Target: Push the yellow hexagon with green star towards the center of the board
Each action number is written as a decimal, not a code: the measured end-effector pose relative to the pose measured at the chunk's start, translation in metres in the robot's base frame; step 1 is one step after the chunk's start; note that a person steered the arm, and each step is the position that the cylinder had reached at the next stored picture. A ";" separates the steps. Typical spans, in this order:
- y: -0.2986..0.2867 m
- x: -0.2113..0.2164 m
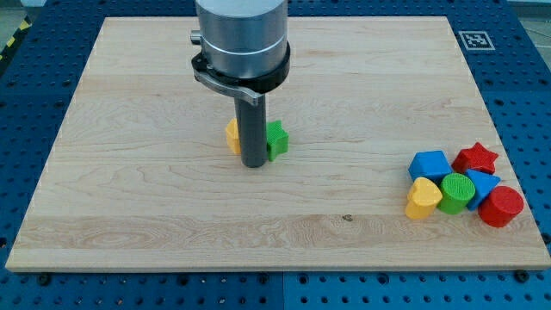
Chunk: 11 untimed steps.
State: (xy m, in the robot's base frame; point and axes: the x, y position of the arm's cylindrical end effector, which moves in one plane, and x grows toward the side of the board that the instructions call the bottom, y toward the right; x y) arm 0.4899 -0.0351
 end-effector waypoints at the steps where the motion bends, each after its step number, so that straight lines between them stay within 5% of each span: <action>1: 0.003 0.039; 3: 0.105 0.047; 4: 0.111 0.016; 11: -0.024 -0.001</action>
